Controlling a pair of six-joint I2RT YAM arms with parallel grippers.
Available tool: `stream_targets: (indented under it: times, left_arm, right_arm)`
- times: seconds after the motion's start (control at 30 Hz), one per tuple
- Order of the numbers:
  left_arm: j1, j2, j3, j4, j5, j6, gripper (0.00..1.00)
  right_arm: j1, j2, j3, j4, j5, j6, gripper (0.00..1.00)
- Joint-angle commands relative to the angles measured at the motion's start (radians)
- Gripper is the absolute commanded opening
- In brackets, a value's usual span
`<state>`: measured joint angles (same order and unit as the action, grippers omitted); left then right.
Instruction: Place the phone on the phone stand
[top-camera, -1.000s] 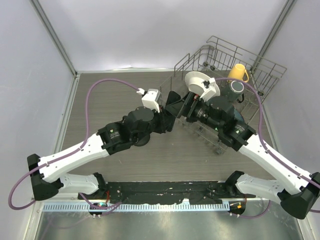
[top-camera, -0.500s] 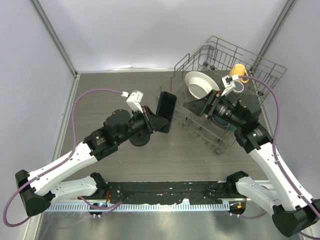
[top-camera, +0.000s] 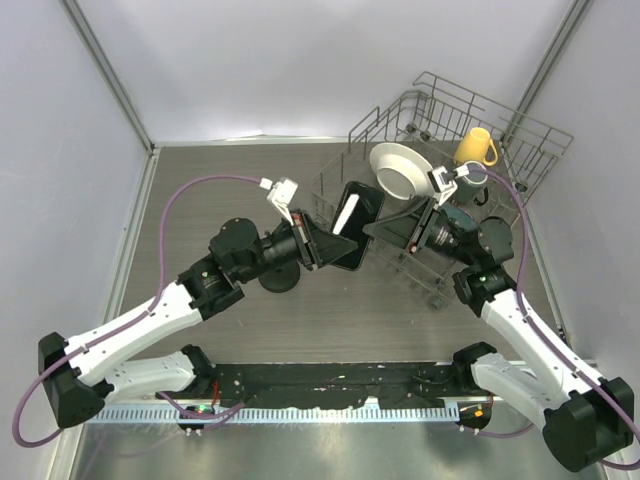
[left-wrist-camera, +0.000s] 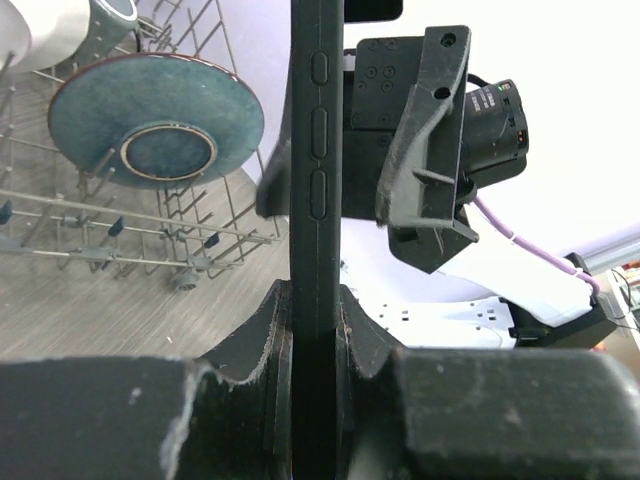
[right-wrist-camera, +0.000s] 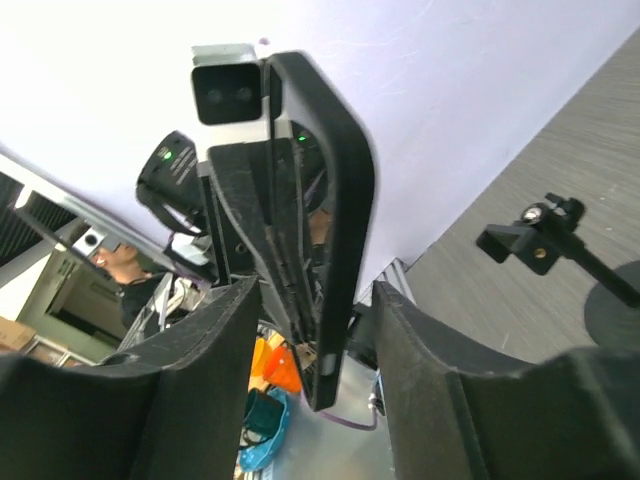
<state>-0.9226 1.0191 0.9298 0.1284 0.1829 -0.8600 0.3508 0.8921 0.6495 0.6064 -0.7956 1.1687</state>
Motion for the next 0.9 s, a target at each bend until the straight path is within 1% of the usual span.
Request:
stream_targets:
  times: [0.0,0.07,0.17,0.2,0.27,0.3,0.33,0.37,0.43,0.47,0.53,0.57,0.63,0.7,0.73,0.77,0.8,0.83,0.87]
  left_arm:
    - [-0.001,0.019,0.021,0.206,0.056,-0.036,0.0]
    - [0.001,0.025,0.023,0.233,0.067,-0.043,0.0]
    - [-0.001,0.033,0.023,0.244,0.075,-0.045,0.0]
    - [0.001,0.033,0.024,0.241,0.075,-0.045,0.0]
    - [0.001,0.038,0.033,0.202,0.073,-0.045,0.0]
    - [0.001,0.038,0.052,0.176,0.075,-0.033,0.0]
    - [0.001,0.041,0.064,0.109,0.076,-0.025,0.04]
    - [-0.001,0.035,0.076,0.07,0.076,-0.013,0.26]
    - [0.001,0.016,0.098,-0.001,0.067,0.018,0.48]
    - [0.002,-0.005,0.101,-0.062,0.064,0.03,0.71]
    - [0.005,-0.034,0.109,-0.139,0.058,0.065,0.8]
    - [0.013,-0.045,0.116,-0.182,0.055,0.075,0.82]
    - [0.031,-0.063,0.148,-0.269,0.061,0.088,0.8]
    - [0.071,-0.065,0.181,-0.3,0.095,0.087,0.73]
    - [0.106,-0.057,0.194,-0.337,0.145,0.085,0.55]
    - [0.126,-0.045,0.236,-0.36,0.189,0.087,0.47]
    - [0.145,-0.019,0.254,-0.378,0.226,0.087,0.44]
    - [0.178,-0.008,0.268,-0.4,0.268,0.087,0.51]
    - [0.189,-0.001,0.294,-0.406,0.341,0.079,0.56]
  right_arm:
    - [0.048,-0.018,-0.024,0.154,0.048,0.057,0.47]
    - [0.065,-0.013,-0.034,0.186,0.07,0.068,0.42]
    - [0.074,-0.002,-0.053,0.254,0.085,0.108,0.3]
    - [0.074,-0.001,-0.056,0.259,0.087,0.112,0.17]
    - [0.076,0.002,-0.056,0.253,0.084,0.1,0.01]
    - [0.074,0.002,-0.054,0.242,0.081,0.086,0.0]
    - [0.074,-0.002,-0.05,0.222,0.072,0.041,0.01]
    - [0.074,-0.015,-0.045,0.157,0.073,0.002,0.01]
    - [0.074,-0.03,-0.039,0.106,0.068,-0.082,0.01]
    - [0.073,-0.038,-0.037,0.057,0.064,-0.111,0.01]
    - [0.074,-0.042,-0.028,0.017,0.041,-0.151,0.01]
    - [0.074,-0.039,-0.031,0.033,0.006,-0.161,0.01]
    - [0.076,-0.03,-0.039,0.061,-0.04,-0.158,0.01]
    - [0.076,-0.009,-0.045,0.136,-0.111,-0.124,0.01]
    - [0.083,-0.002,-0.044,0.157,-0.129,-0.116,0.01]
    - [0.092,0.004,-0.039,0.173,-0.161,-0.115,0.01]
    - [0.105,0.01,-0.03,0.167,-0.169,-0.13,0.01]
    - [0.128,0.01,-0.022,0.138,-0.175,-0.147,0.01]
    - [0.14,0.01,-0.013,0.107,-0.178,-0.167,0.01]
